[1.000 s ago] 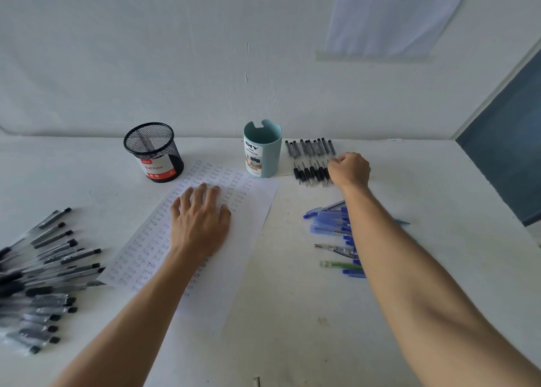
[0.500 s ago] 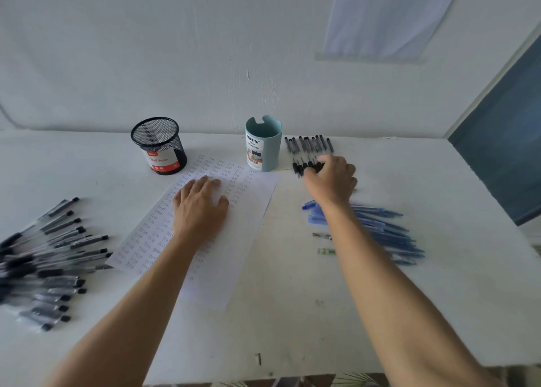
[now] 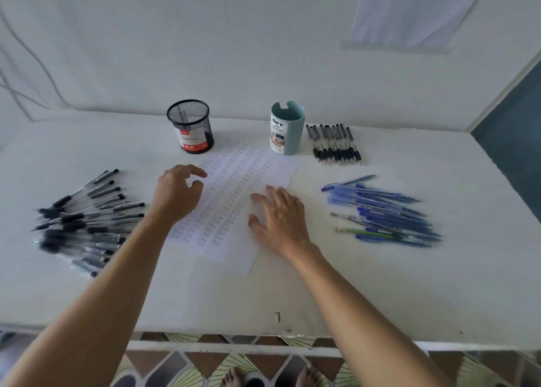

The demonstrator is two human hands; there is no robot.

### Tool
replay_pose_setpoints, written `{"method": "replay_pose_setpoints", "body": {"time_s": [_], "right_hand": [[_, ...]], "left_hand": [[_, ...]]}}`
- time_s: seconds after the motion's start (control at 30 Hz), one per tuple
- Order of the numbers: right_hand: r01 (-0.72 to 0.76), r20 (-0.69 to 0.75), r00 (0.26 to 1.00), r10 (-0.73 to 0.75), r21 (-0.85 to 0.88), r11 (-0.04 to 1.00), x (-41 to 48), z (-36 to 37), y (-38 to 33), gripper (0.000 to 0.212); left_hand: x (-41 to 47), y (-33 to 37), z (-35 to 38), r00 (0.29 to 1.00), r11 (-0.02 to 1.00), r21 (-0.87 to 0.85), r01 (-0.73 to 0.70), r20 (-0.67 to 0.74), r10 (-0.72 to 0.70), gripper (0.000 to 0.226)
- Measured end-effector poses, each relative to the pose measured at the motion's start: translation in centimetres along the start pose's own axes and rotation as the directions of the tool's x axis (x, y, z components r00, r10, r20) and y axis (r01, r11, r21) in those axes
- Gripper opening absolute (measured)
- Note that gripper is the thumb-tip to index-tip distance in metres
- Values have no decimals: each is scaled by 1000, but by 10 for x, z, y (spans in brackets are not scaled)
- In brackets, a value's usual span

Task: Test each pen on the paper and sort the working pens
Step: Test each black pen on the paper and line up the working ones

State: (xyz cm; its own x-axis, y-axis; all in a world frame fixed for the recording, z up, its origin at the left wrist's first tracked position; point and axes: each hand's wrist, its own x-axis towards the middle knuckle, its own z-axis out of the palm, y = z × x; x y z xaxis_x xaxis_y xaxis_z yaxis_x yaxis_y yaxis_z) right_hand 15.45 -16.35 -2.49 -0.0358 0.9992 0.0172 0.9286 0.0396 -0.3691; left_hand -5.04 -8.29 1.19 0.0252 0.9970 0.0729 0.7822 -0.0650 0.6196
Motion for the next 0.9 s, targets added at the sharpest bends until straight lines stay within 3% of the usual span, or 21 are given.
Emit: {"method": "replay_pose_setpoints", "body": {"time_s": [0.07, 0.13, 0.27, 0.53, 0.63, 0.77, 0.83, 0.9], "right_hand": [[0, 5, 1000, 1, -33, 999, -1, 3, 0, 55], [-16, 5, 1000, 16, -46, 999, -2, 4, -2, 63], [-34, -28, 999, 32, -46, 998, -3, 8, -5, 70], [-33, 8, 999, 34, -37, 999, -6, 8, -5, 65], [-18, 28, 999, 19, -40, 999, -6, 8, -3, 55], [-5, 33, 999, 7, -47, 999, -9, 6, -3, 54], [-10, 25, 1000, 11, -37, 999, -9, 7, -4, 54], [-12, 13, 1000, 13, -32, 999, -8, 7, -3, 54]], "left_hand": [[-9, -18, -9, 999, 962, 272, 29, -28, -23, 30], [-19, -34, -19, 984, 905, 392, 165, -134, -121, 36], [-32, -57, -34, 942, 813, 477, 333, -212, -261, 37], [-37, -60, -40, 957, 832, 484, 271, -224, -182, 20], [-38, -58, -34, 956, 909, 394, 132, -292, -12, 17], [-43, -41, -28, 848, 935, 152, -322, -393, 356, 16], [-48, -21, -26, 844, 899, -79, -431, -386, 371, 12], [-53, 1, -23, 910, 871, -341, -354, -340, 237, 11]]}}
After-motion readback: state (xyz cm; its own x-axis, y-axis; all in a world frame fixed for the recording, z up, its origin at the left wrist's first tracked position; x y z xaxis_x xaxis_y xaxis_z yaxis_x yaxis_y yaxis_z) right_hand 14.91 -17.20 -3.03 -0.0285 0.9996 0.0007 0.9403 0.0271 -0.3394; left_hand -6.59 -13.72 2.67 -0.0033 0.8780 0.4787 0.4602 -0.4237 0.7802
